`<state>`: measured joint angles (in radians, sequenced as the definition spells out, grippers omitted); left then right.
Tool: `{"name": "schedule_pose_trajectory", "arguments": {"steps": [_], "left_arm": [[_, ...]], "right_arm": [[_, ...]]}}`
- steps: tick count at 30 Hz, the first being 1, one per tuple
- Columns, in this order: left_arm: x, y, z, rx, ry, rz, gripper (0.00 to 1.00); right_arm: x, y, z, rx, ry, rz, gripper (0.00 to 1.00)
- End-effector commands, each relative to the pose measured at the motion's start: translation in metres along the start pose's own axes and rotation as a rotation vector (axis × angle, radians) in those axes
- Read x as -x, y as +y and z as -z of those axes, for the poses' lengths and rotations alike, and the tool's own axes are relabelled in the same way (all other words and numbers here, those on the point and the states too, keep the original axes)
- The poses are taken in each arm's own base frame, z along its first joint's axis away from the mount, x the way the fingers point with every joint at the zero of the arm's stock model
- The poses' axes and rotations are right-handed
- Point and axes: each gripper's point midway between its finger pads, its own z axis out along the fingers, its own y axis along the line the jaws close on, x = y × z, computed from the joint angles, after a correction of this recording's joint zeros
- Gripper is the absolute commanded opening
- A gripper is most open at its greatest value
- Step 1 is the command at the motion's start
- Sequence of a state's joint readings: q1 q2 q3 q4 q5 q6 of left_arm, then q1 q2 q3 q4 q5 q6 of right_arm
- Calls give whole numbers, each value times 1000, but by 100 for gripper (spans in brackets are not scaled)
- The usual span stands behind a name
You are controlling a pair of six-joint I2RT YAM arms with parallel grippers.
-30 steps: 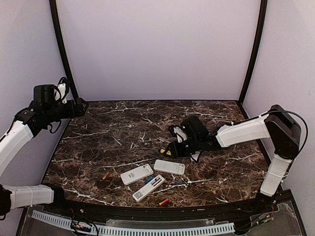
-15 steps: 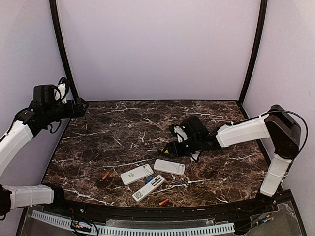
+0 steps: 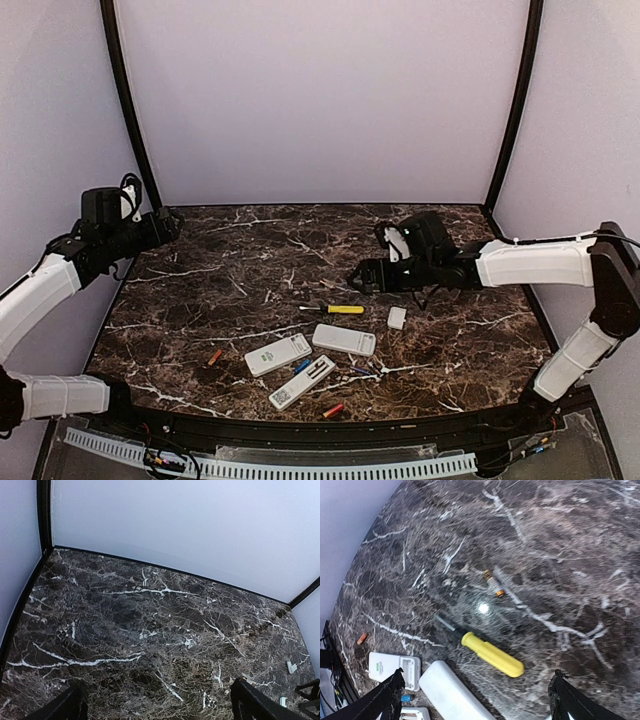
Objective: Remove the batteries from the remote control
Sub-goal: Place the screwdriver at the center of the board, then reset both arms
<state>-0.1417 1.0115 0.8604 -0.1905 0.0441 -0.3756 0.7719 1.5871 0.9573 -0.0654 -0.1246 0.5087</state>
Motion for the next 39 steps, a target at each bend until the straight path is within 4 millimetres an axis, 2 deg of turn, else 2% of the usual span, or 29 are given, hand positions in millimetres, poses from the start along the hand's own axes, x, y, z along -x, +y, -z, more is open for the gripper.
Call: {"name": "schedule_pose_trajectory", "arguments": {"steps": [1, 3, 4, 5, 6, 7, 10, 12, 15, 19, 22, 25, 28, 31, 39], "left_arm": [[-12, 18, -26, 12, -72, 97, 99], [-16, 31, -35, 27, -85, 89, 99], [-12, 42, -37, 37, -107, 101, 99], [-20, 45, -40, 9, -83, 114, 99], [-13, 63, -39, 31, -114, 141, 99], [-19, 67, -40, 12, -102, 148, 99], [-11, 86, -31, 69, -163, 81, 99], [-7, 94, -24, 118, -200, 34, 99], [-12, 106, -15, 182, -256, -12, 99], [-24, 117, -11, 228, -310, -109, 99], [-38, 116, -16, 202, -307, -159, 99], [-44, 105, -23, 120, -321, -164, 99], [-47, 104, -29, 102, -307, -170, 99], [-53, 101, -34, 79, -287, -182, 99], [-53, 99, -33, 67, -289, -190, 99]], "right_arm": [[15, -53, 28, -118, -62, -34, 99], [26, -80, 44, -167, -101, -47, 99], [32, -96, 53, -195, -123, -59, 99], [38, -112, 64, -225, -149, -73, 99], [44, -128, 76, -250, -177, -88, 99], [49, -145, 88, -275, -209, -108, 99], [63, -193, 128, -350, -322, -162, 98], [65, -215, 149, -396, -386, -177, 99], [72, -236, 182, -466, -513, -161, 99], [77, -248, 210, -572, -678, -80, 99], [71, -259, 220, -664, -750, -40, 99], [63, -269, 219, -727, -780, 15, 99], [57, -274, 220, -777, -807, 76, 99], [58, -271, 220, -768, -810, 99, 99], [57, -267, 222, -758, -827, 109, 99]]}}
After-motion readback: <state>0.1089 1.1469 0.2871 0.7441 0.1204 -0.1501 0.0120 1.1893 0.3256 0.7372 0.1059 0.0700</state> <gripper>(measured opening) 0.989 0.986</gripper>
